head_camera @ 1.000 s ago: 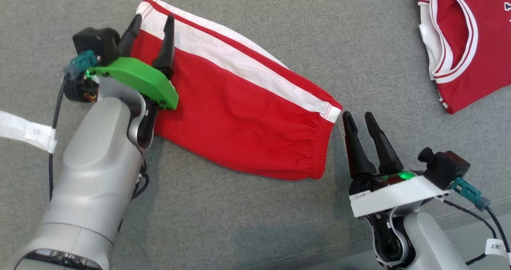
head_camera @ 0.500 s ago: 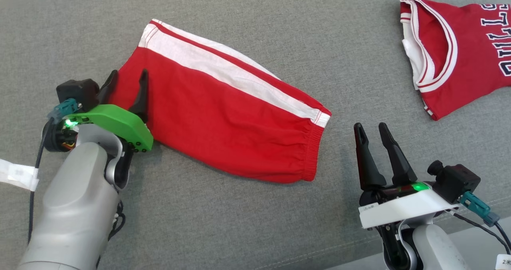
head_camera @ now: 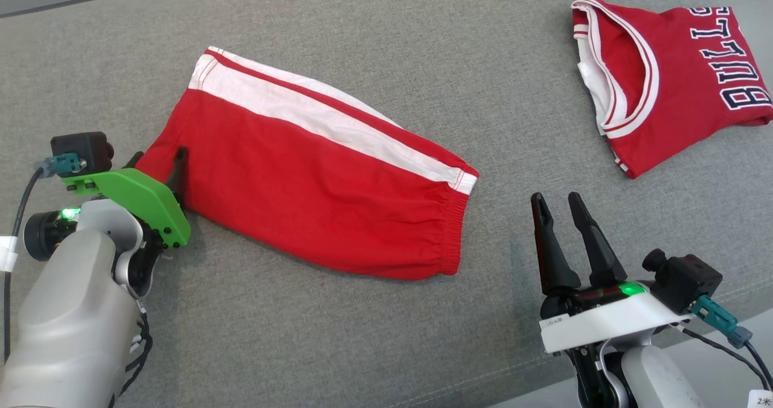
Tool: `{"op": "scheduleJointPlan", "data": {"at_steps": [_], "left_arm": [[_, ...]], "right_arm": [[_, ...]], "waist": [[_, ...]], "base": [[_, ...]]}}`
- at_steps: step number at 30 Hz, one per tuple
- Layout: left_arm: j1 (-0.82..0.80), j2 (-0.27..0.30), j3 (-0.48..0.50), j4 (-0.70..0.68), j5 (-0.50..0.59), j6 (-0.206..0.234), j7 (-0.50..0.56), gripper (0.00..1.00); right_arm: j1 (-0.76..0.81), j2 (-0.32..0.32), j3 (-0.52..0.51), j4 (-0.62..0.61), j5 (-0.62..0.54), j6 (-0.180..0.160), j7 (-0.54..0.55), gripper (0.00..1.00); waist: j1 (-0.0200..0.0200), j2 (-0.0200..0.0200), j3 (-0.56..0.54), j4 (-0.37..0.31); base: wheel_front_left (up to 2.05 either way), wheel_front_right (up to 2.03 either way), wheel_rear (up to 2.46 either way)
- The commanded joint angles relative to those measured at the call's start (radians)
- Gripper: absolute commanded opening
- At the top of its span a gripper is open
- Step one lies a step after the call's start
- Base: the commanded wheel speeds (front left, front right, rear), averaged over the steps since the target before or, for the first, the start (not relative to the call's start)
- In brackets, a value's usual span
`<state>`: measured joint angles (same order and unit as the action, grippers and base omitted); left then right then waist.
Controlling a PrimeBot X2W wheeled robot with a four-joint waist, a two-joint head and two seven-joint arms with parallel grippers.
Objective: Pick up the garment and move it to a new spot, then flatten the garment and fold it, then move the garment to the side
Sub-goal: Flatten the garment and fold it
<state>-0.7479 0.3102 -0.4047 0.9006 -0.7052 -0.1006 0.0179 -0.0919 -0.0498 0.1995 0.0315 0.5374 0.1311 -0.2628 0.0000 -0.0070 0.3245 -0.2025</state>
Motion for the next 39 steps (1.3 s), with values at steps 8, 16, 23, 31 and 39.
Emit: {"op": "scheduleJointPlan", "data": {"at_steps": [8, 16, 23, 31, 39], "left_arm": [[0.042, -0.01, -0.024, -0.015, -0.025, -0.016, 0.053, 0.27], [0.051, -0.015, -0.021, -0.026, -0.043, -0.02, 0.015, 0.0], [0.11, -0.027, 0.014, -0.065, -0.077, -0.012, -0.088, 0.0], [0.26, -0.068, 0.052, -0.179, -0.117, 0.044, -0.177, 0.0], [0.474, -0.135, 0.073, -0.381, -0.143, 0.181, -0.22, 0.0]], "right_arm": [[0.006, -0.002, 0.012, -0.007, 0.008, -0.001, -0.003, 1.0], [0.006, -0.002, 0.01, -0.015, 0.009, -0.001, -0.003, 1.0], [0.018, -0.002, -0.013, -0.02, -0.007, -0.001, -0.003, 1.0], [0.031, -0.002, -0.027, -0.006, -0.038, -0.001, -0.003, 1.0], [0.039, -0.002, -0.062, 0.007, -0.102, -0.001, 0.035, 1.0]], "waist": [[0.0, 0.007, -0.008, -0.019], [0.0, 0.007, -0.014, -0.023], [0.0, 0.007, -0.043, 0.009], [0.0, 0.007, -0.098, 0.089], [0.0, 0.007, -0.146, 0.163]], "base": [[0.0, 0.0, 0.0], [0.0, 0.0, 0.0], [0.0, 0.0, 0.0], [0.0, 0.0, 0.0], [0.0, 0.0, 0.0]]}}
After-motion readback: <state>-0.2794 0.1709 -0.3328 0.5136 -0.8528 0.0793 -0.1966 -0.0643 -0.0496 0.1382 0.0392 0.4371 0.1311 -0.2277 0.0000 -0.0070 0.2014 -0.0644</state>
